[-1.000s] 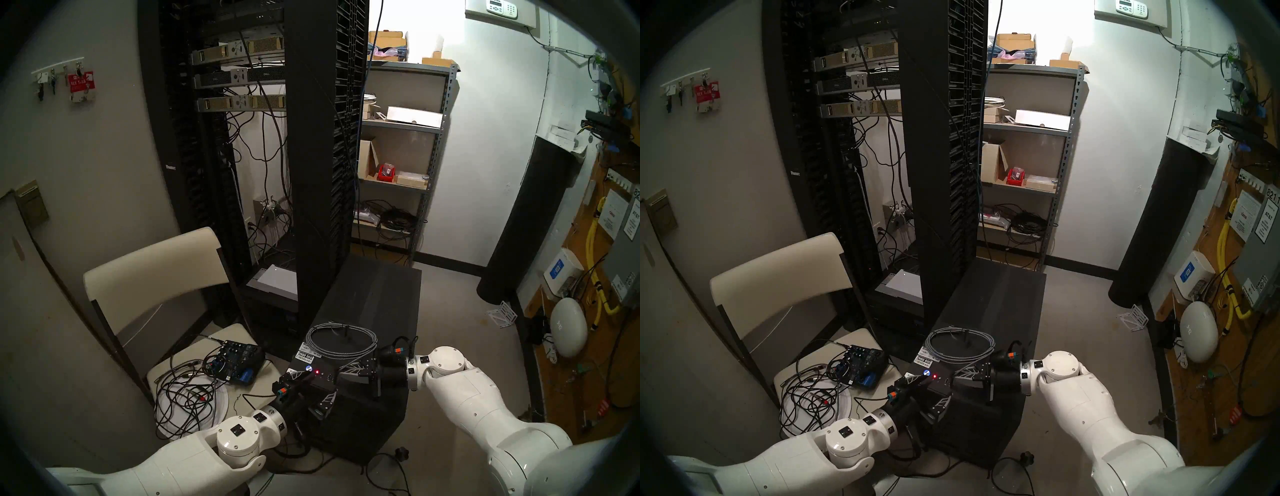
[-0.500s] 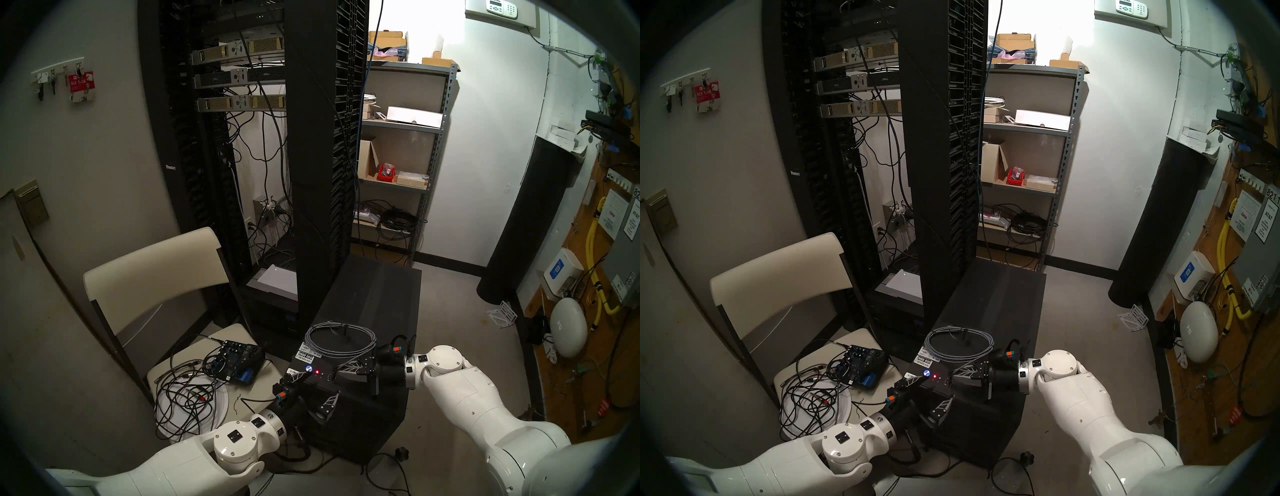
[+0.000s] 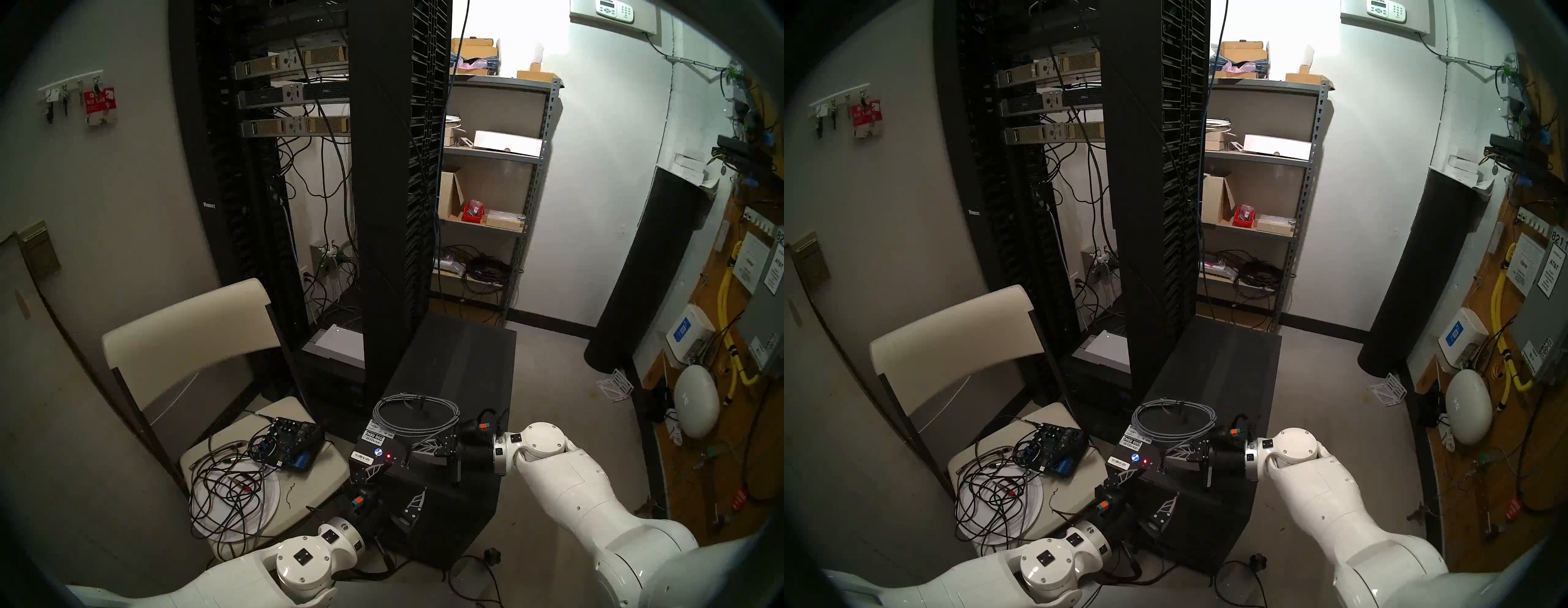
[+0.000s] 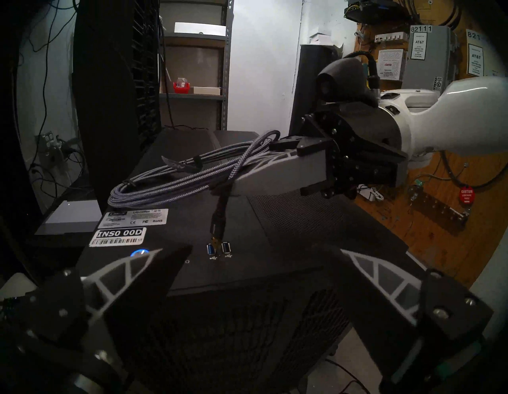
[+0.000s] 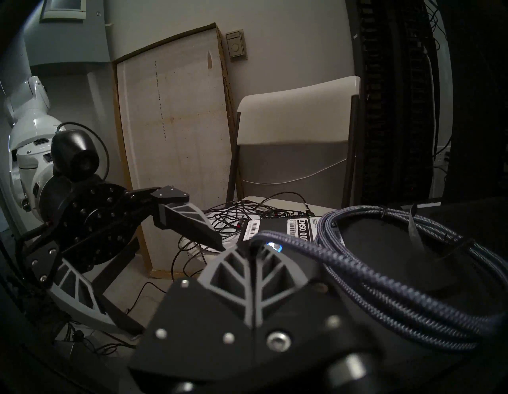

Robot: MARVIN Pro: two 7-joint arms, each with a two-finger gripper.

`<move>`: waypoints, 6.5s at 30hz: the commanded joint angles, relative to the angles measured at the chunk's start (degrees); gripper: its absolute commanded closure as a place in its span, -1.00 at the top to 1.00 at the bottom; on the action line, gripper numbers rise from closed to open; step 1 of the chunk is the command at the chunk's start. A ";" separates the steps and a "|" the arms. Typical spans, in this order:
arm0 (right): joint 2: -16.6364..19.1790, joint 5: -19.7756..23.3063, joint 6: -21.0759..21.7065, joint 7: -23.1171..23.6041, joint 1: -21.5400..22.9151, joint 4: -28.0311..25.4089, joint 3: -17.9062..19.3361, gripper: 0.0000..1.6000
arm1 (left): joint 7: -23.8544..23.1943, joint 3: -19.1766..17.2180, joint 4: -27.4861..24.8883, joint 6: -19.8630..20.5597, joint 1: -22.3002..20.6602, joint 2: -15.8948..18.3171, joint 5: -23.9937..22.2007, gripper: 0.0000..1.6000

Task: Insert the cable into the workstation's USB slot

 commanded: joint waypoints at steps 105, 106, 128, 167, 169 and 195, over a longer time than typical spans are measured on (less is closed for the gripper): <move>-1.81 -1.88 -0.28 3.51 0.96 0.98 2.93 -1.00 | -9.72 -1.80 12.96 -2.13 -9.99 -5.63 -2.17 -1.00; -1.85 -1.90 -0.35 3.55 1.10 1.19 2.92 -1.00 | -10.33 -1.71 13.04 -2.15 -10.14 -5.45 -2.22 -1.00; -1.96 -2.06 -0.71 4.05 1.88 2.33 3.00 -1.00 | -11.11 -1.22 12.94 -0.56 -9.54 -4.95 -2.75 -1.00; -2.04 -4.34 2.58 3.72 2.11 4.11 2.16 -1.00 | -10.18 0.39 17.94 2.82 -12.27 -6.23 -1.39 -1.00; -2.10 -4.47 2.31 3.61 2.24 4.63 2.06 -1.00 | -10.22 0.35 17.93 2.80 -12.27 -6.18 -1.45 -1.00; -1.53 -8.45 5.84 3.56 4.22 7.41 -1.68 -1.00 | -10.67 0.86 17.90 2.59 -12.89 -6.46 -1.64 -1.00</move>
